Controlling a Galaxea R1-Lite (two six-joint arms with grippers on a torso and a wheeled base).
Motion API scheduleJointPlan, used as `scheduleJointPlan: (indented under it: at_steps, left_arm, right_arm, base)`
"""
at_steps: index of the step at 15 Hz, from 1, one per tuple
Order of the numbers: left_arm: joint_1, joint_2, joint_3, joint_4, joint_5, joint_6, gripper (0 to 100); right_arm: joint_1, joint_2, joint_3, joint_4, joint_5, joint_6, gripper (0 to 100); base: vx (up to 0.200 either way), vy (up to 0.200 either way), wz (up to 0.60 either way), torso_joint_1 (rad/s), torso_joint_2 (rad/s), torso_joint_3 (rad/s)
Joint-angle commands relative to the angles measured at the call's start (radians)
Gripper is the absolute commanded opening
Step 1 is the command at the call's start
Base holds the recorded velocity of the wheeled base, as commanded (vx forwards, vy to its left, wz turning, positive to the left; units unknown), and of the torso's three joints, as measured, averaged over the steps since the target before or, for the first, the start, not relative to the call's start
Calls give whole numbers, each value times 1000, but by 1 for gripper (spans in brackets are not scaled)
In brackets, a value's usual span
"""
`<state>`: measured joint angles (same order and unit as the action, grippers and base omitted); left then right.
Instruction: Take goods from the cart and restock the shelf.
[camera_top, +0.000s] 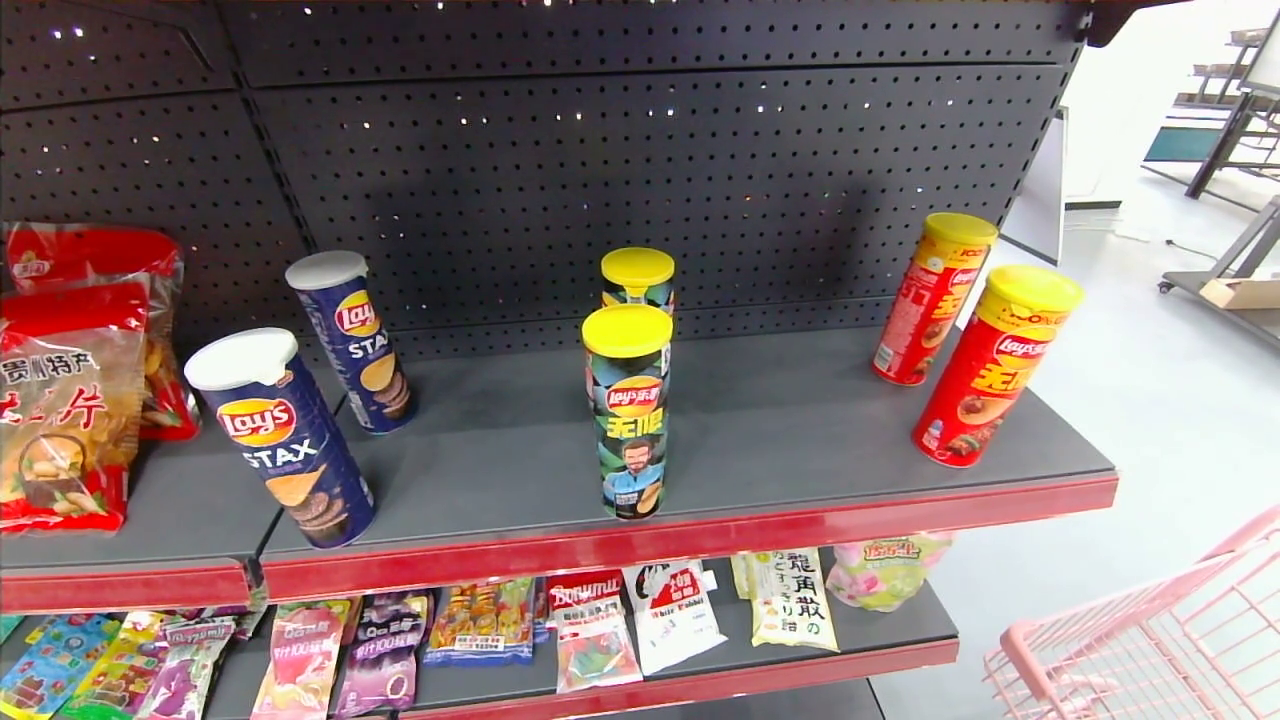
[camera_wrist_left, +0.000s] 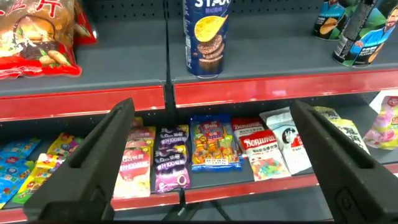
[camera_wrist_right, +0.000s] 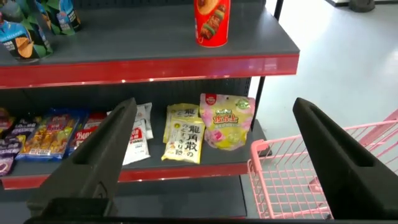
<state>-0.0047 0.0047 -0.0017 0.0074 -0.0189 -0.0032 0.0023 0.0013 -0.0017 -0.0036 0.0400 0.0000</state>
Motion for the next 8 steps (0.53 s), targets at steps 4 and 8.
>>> scheduleJointPlan:
  at_steps: [4,8]
  left_arm:
    - [0,0,0,0,-1,0,100]
    - [0,0,0,0,-1,0,100]
  right_arm:
    - [1,-1,2,1,0,0,100]
    - [1,-1,2,1,0,-2,100]
  base:
    - [0,0,0,0,0,0]
    - [0,0,0,0,0,0]
